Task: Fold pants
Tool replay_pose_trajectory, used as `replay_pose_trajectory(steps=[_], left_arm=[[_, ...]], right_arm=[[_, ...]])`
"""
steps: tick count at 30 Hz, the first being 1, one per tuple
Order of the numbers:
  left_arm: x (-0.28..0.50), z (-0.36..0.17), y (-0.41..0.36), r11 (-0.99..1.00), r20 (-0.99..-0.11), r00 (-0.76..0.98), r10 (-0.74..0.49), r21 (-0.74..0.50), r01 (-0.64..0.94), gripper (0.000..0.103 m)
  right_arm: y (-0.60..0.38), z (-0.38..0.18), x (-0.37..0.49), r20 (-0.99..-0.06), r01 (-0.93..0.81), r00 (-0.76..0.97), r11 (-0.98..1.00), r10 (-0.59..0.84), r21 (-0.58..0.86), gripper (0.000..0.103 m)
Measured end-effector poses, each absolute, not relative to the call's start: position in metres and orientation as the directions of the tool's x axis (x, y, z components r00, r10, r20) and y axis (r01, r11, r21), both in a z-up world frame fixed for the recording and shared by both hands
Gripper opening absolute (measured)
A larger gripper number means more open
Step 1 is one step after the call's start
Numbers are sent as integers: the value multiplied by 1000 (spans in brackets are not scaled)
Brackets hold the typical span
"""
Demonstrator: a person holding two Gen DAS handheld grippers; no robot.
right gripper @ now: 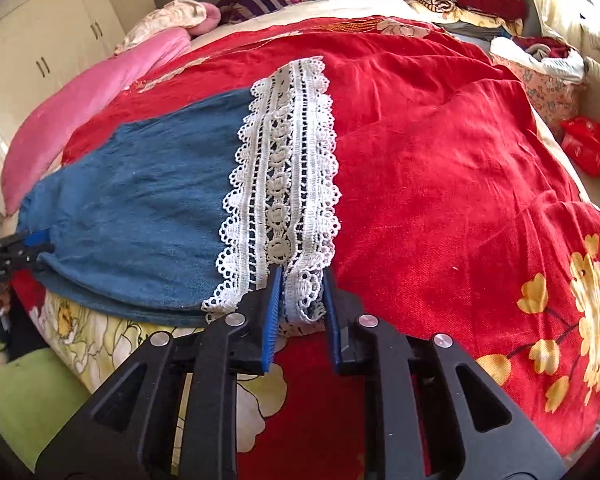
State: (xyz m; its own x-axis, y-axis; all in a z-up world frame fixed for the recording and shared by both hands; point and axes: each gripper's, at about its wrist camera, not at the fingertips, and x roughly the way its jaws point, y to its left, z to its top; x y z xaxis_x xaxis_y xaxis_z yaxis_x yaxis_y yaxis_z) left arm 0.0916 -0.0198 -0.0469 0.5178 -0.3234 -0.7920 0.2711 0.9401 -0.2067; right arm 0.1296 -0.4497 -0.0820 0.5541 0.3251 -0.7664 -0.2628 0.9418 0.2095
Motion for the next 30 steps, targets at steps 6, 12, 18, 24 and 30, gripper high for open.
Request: replay_pose_trajectory(steps=[6,12,18,24,30], left_arm=[[68,-4,12,955,-726,621,-295,-207,211,67],[52,23,73,986,-692,711,-123,-163,11,88],[56,-12,122,937,-764,634,-120,-299,-182,94],[57,-15,113,943,-724,668,-172,-318,-102,35],[53,2,129,963,-736,666,-122,-250,-100,35]], right_arm=[[-457,-39,107,-692,-215,679,968,243,130,45],[-395,-13,94,-621,-402,700,913,352,65,59],[-327,-31,106,-674,-542,619,840,403,5,62],[-313,-68,111,-780,-544,520,839,347,11,63],[-321,-69,109,-776,-539,510,841,371,48,63]])
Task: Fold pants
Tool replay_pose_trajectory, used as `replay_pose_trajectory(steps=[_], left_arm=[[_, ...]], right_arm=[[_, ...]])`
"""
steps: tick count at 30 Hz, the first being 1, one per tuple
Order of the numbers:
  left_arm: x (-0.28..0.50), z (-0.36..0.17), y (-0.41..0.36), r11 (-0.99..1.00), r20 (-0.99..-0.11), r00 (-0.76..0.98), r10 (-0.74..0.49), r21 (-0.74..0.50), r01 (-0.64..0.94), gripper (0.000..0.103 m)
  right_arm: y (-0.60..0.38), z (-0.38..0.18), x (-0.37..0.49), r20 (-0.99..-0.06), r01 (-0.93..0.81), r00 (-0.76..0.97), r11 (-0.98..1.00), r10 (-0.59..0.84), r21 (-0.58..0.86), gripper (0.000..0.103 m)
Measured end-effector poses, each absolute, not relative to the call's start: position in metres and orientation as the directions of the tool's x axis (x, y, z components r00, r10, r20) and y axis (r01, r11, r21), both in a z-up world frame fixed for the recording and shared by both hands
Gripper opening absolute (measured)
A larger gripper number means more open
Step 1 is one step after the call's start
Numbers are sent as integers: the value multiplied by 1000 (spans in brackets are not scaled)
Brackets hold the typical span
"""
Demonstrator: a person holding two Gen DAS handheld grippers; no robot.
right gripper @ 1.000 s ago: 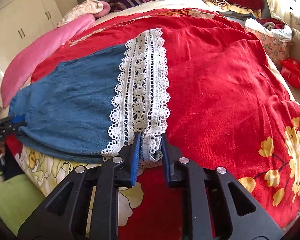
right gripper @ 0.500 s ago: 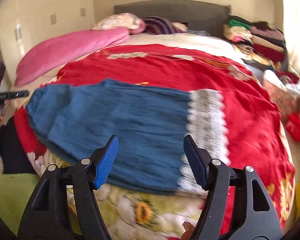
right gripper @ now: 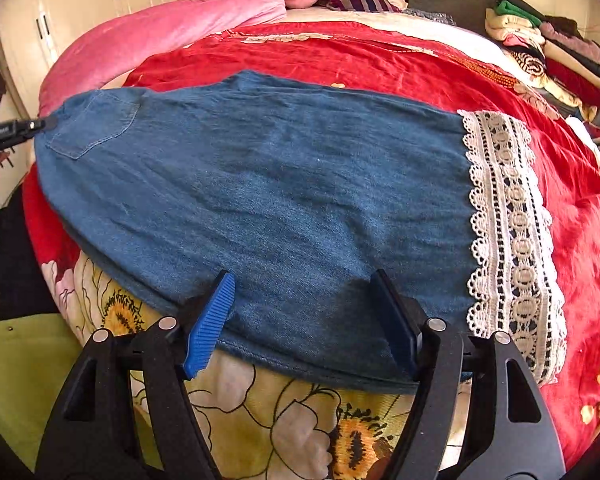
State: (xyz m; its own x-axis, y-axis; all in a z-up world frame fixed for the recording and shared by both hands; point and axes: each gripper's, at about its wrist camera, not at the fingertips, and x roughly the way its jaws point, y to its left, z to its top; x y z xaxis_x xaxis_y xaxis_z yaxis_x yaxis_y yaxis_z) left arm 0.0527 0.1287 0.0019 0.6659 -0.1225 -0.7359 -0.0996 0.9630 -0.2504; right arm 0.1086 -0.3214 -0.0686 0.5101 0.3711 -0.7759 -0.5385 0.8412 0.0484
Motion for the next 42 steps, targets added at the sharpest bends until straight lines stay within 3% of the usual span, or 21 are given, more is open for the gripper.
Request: replay_pose_trajectory(steps=[4,8,16,20,26,31,36,40,42], left_arm=[[59,-31,137,950,-783,605,-144,-281,-137,45],[52,-25,149,941,-777,613,-146,-300,-156,61],[31,43,125,976,-681,728,-79,-202,-84,62],[48,55,86,984,-659,740,-135,-179,19,63],[91,29,20,977,-712,669,-211,-144,156,71],[122,-13,-8,981,-782,599,-173,-80,179,79],[123,-49,-2,982,-824,558,-97,11,187,80],[118,-50,6,981,-815,568,-119,-7,195,80],[119,-52,6,981,-813,570,-120,-11,191,80]], right_arm=[[-321,-70,110,-777,-534,513,844,365,44,63],[-324,-73,113,-769,-544,510,837,386,59,64],[-331,-41,101,-689,-556,555,824,467,111,64],[-320,-24,97,-652,-572,583,815,485,95,64],[-289,-21,96,-643,-606,575,792,506,81,64],[-267,-32,101,-678,-616,562,787,474,40,64],[-278,-58,115,-760,-508,601,852,246,-125,65],[-314,-71,124,-772,-458,550,888,319,41,67],[-311,-72,122,-771,-460,559,888,305,17,67]])
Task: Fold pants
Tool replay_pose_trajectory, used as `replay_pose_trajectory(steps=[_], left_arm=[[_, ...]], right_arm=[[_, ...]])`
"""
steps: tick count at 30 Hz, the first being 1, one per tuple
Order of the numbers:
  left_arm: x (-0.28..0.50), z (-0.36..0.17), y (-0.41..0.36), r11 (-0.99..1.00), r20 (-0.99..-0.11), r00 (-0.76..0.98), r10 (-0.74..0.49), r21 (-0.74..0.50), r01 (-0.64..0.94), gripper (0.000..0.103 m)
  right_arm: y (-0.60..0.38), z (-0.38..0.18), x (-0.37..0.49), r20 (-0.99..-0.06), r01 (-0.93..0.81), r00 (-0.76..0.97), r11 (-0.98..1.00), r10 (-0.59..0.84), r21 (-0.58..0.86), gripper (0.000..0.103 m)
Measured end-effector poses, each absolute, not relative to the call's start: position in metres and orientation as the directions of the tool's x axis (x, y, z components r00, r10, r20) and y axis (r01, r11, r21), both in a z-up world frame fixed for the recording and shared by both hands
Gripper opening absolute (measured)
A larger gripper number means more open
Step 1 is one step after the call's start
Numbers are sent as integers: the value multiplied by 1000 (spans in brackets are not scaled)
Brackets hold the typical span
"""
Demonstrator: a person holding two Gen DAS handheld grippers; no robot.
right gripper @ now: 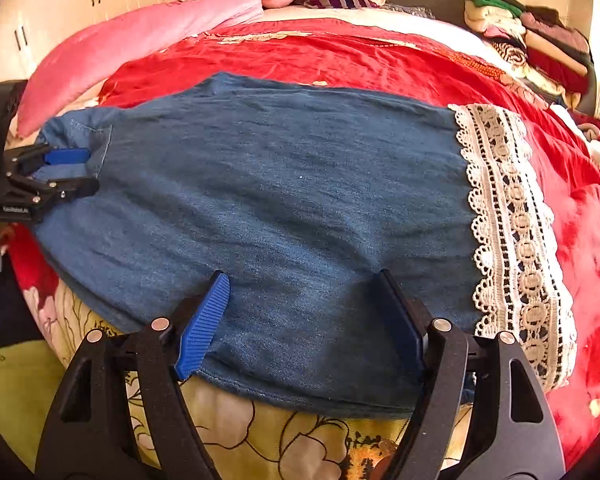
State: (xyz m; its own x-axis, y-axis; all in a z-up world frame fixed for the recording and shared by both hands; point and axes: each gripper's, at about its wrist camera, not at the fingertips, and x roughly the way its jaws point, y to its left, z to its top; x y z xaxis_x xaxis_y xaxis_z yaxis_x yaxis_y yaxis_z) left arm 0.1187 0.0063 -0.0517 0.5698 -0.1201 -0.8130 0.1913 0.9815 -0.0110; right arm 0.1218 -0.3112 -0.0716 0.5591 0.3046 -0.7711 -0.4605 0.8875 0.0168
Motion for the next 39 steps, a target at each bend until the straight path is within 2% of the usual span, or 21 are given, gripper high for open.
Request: replay_pose_trajectory(steps=[3,5,7,12,18,24,30,34,39], left_arm=[[113,-45,4,984,-800,589,-118,-13,180,80],[104,-31,-2,982,-783,606,-138,-28,186,83],[94,-18,-9,973,-762,622,-180,-45,226,90],[78,-15,-45,948,-765,612,-200,7,319,94],[80,-52,-63,939,-839,524,-149,47,341,94],[80,-53,-60,939,-836,524,-160,34,342,94],[72,-14,-64,935,-784,583,-212,11,355,94],[66,7,-67,935,-754,615,-228,5,353,98],[71,21,-67,944,-742,637,-208,18,329,98]], right_arm=[[-307,-67,117,-767,-467,572,884,290,-13,68],[-310,-57,111,-742,-474,592,880,315,-4,68],[-314,-45,100,-710,-482,625,876,325,-23,68],[-326,-37,93,-689,-453,655,891,311,-29,69],[-340,-62,103,-759,-394,598,919,257,1,72],[-343,-69,104,-769,-384,581,923,266,29,74],[-347,-41,93,-709,-383,642,923,291,32,81],[-355,-27,88,-679,-366,674,930,292,36,84],[-365,-12,81,-642,-344,708,938,293,49,88]])
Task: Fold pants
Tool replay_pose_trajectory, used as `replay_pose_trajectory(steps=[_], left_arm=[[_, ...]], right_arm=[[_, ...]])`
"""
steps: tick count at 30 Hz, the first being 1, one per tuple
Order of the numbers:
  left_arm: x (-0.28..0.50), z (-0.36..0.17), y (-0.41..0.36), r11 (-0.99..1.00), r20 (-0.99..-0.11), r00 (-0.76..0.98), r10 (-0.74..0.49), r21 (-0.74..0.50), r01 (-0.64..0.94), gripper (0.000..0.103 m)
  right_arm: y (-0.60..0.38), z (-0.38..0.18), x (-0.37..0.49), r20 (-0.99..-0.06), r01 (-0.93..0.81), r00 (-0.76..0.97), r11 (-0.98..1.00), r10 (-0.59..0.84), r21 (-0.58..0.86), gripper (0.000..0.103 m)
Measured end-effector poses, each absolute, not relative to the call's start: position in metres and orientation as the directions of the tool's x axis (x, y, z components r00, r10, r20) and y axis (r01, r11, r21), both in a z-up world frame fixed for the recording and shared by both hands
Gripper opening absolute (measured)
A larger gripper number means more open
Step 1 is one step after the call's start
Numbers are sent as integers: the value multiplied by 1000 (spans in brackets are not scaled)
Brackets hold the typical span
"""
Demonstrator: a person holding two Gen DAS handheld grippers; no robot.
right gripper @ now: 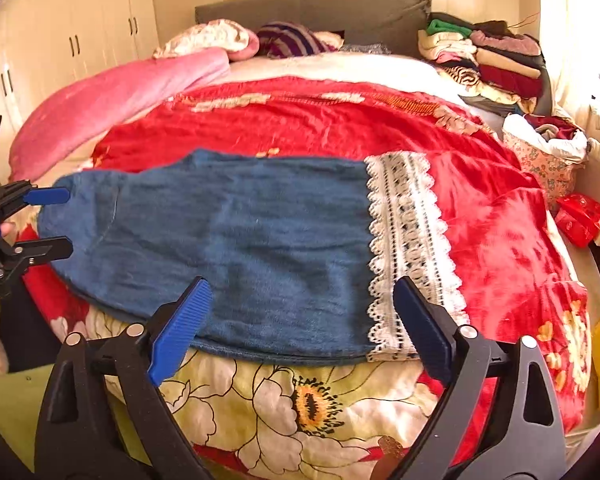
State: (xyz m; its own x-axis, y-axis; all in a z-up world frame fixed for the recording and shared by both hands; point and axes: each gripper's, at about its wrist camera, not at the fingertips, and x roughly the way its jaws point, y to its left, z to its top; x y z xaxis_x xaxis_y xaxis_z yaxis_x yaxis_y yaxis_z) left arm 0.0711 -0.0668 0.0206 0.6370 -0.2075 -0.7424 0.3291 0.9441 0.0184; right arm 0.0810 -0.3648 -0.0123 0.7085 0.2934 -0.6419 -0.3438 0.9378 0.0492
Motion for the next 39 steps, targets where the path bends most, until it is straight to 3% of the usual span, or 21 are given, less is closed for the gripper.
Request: replay_pose_trajectory(steps=[13,20,31,39], left_arm=[[124,48,-97,930,-738,626,-252,-5,367,98],[178,55,-152,888,-736,620,-271,58,456,98],[260,28,-210,838,-763,565,-313,57,542,98],[293,-3,-230,819,-790,474,-390,-63,570,97]], right_arm=[[-412,-1,74,-587,-224,775,970,234,91,89],[-436,-17,80,-601,-163,768,975,221,151,89],[-446,-44,106,-639,-111,726,961,253,254,89],[-439,-60,121,-667,-102,696,956,266,274,89]])
